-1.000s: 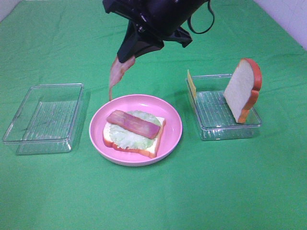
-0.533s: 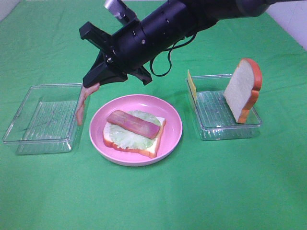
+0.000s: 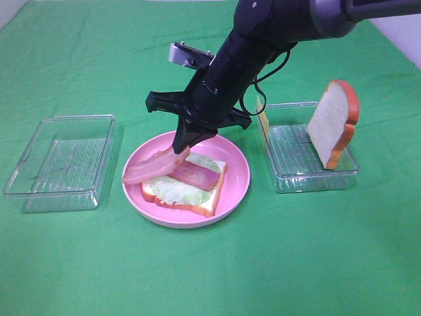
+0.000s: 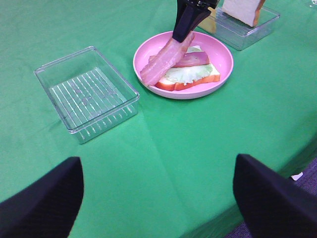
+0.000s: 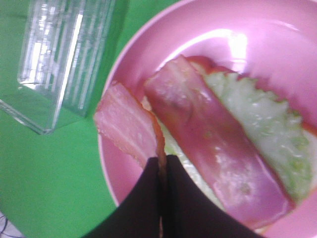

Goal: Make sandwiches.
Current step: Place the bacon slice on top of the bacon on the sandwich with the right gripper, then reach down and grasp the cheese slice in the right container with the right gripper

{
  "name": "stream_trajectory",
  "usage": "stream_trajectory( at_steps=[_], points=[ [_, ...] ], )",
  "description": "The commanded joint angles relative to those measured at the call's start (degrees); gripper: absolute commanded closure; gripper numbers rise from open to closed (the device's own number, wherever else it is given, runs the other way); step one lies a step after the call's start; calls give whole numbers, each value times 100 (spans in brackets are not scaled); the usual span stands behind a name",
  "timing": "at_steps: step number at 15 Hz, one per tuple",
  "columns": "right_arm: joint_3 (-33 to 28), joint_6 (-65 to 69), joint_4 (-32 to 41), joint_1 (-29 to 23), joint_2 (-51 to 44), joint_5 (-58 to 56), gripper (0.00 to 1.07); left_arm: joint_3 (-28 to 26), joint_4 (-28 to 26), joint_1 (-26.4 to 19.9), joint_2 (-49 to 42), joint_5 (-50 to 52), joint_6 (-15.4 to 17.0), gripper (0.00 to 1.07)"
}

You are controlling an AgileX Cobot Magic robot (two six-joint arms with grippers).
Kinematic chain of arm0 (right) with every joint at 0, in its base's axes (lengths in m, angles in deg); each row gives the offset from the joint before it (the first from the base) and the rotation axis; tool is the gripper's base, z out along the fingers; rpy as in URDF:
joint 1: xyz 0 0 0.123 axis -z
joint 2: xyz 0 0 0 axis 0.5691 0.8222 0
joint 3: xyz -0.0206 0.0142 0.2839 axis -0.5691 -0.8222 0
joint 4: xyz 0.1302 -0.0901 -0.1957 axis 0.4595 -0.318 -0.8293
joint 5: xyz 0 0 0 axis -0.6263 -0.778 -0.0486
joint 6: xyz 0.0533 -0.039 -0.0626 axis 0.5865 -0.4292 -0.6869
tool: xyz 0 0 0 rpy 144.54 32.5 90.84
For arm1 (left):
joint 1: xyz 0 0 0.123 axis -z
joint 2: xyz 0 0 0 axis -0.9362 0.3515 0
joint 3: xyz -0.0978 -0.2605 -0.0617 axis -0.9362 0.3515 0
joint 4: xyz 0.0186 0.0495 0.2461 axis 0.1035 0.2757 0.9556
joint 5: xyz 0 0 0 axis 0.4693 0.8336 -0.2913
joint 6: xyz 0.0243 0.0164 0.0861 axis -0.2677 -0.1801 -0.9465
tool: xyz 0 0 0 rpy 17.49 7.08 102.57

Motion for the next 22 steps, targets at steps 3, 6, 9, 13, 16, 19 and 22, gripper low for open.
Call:
stream_trajectory(
  at_steps=[3,6,9,13,16,19,22],
  points=[
    [17,493,-653,23,-6,17,91,29,-29,17,-126,40,11,27],
    [17,493,-894,23,-6,-23,44,29,-29,17,-126,40,11,27],
    [80,493,-1283,23,-155,-390,35,29,-29,17,-126,40,11,27],
    [751,699,-2086,23,-206,-1381,35,29,-29,17,-126,40,11,27],
    [1461,1026,-3008,23,-206,-1954,35,29,-29,17,-126,40,11,27],
    [1770,1026,-3117,292,-201,-1988,35,29,-29,17,-126,40,11,27],
    [1770,968,-2859,688,-126,-1896,36,29,-29,17,-126,40,11,27]
  ],
)
